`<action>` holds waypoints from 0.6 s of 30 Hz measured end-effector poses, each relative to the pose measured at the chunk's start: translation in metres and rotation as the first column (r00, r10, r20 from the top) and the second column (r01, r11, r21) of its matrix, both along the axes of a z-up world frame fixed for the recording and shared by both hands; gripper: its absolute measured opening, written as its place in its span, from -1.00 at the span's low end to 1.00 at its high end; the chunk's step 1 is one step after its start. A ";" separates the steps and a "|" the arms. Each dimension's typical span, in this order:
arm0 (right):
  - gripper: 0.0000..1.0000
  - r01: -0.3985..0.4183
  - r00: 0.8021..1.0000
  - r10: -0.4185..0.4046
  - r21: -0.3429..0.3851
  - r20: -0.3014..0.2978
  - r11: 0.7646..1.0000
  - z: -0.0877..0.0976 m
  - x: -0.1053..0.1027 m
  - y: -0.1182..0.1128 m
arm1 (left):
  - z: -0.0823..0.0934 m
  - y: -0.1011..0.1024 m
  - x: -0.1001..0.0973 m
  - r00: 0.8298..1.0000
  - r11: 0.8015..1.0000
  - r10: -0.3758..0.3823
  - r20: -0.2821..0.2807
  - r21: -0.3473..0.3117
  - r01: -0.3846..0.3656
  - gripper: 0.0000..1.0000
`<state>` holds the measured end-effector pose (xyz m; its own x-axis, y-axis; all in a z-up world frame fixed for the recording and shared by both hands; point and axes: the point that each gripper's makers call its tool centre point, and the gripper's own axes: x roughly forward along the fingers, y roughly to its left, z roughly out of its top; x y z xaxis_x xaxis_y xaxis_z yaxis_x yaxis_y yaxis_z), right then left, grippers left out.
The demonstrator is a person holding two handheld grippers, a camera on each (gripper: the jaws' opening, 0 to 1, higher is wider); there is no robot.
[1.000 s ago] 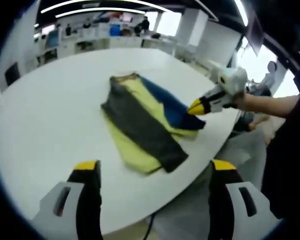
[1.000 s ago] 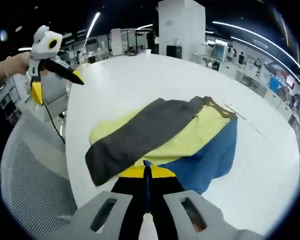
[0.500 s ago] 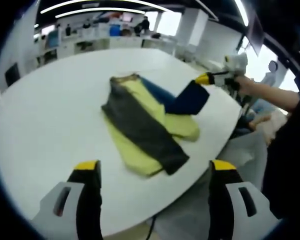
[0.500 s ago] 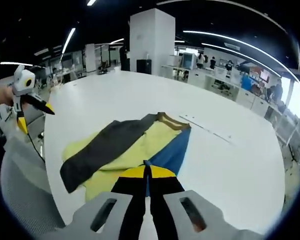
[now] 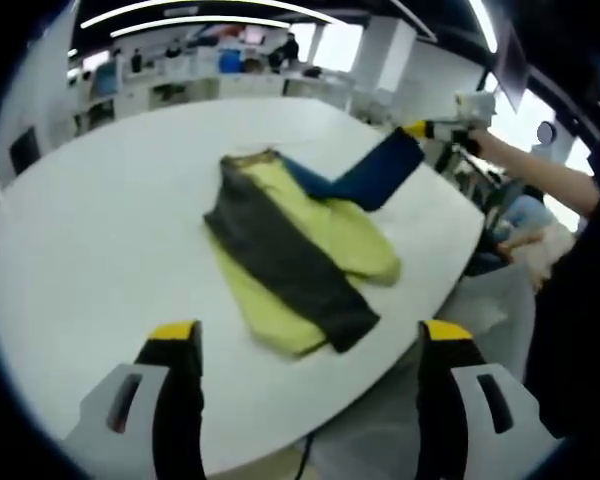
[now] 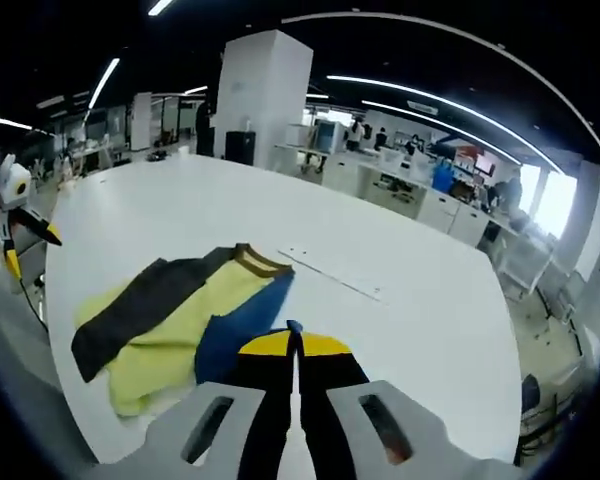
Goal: Fold the garment on the visible template until the final outline fits inside the template.
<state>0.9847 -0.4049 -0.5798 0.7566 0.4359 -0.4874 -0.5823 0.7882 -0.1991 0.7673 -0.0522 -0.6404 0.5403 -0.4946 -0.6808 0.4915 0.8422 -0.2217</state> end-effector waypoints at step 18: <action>-0.98 0.198 0.980 -0.196 -0.097 0.023 0.975 0.005 0.040 -0.101 | -0.002 0.003 0.005 1.000 1.000 0.011 -0.005 0.014 -0.011 0.68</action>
